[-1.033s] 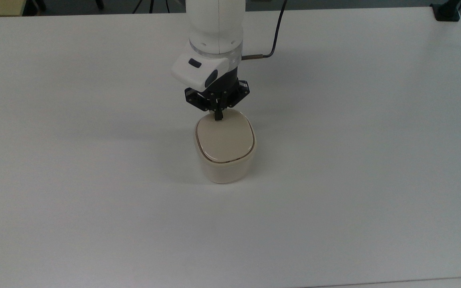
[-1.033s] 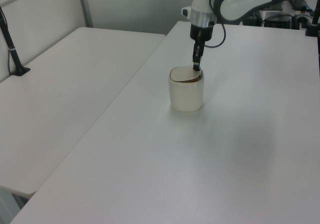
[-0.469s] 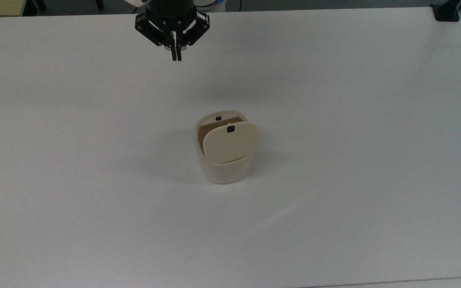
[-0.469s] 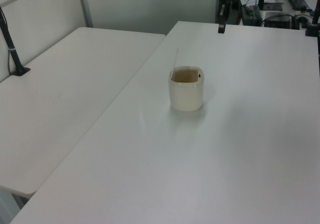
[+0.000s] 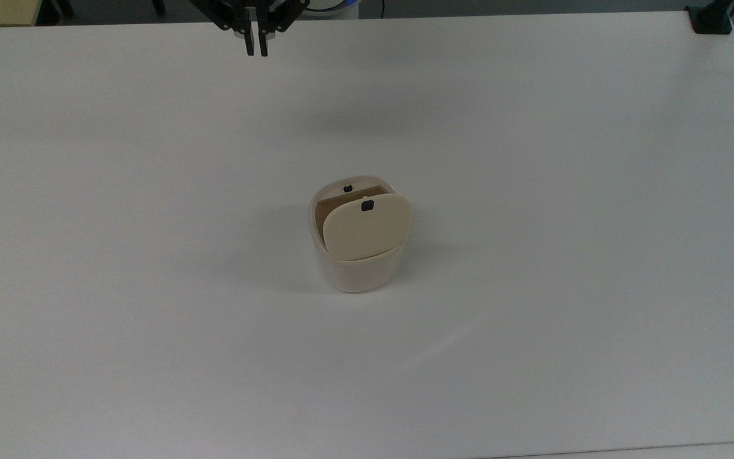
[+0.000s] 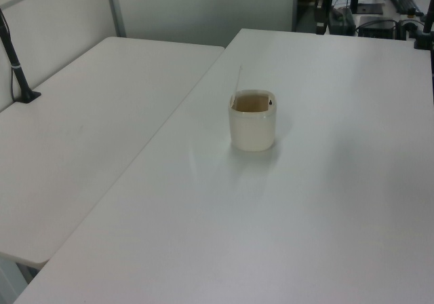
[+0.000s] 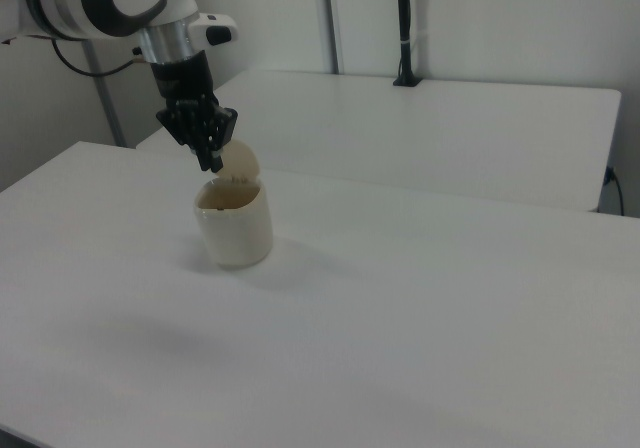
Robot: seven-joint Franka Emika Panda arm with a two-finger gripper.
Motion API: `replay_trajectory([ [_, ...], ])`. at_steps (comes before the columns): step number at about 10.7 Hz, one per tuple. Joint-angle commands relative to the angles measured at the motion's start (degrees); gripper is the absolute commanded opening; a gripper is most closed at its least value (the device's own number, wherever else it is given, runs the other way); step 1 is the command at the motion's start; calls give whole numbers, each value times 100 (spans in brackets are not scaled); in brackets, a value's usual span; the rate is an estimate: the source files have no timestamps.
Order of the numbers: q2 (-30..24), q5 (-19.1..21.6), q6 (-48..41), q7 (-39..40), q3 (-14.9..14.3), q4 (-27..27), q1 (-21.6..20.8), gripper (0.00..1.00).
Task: Open the trash bin
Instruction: 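Lift the gripper up away from the bin as the lid pops open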
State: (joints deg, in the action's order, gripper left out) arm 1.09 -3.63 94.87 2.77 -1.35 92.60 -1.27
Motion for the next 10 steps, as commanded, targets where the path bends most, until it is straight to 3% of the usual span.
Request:
replay_trajectory([
  [1,-153,-164,-74,-40,39,215,-58,64],
  [2,-144,-164,-74,-74,47,206,-58,100],
  [10,-144,-173,-39,-75,74,180,-75,100],
])
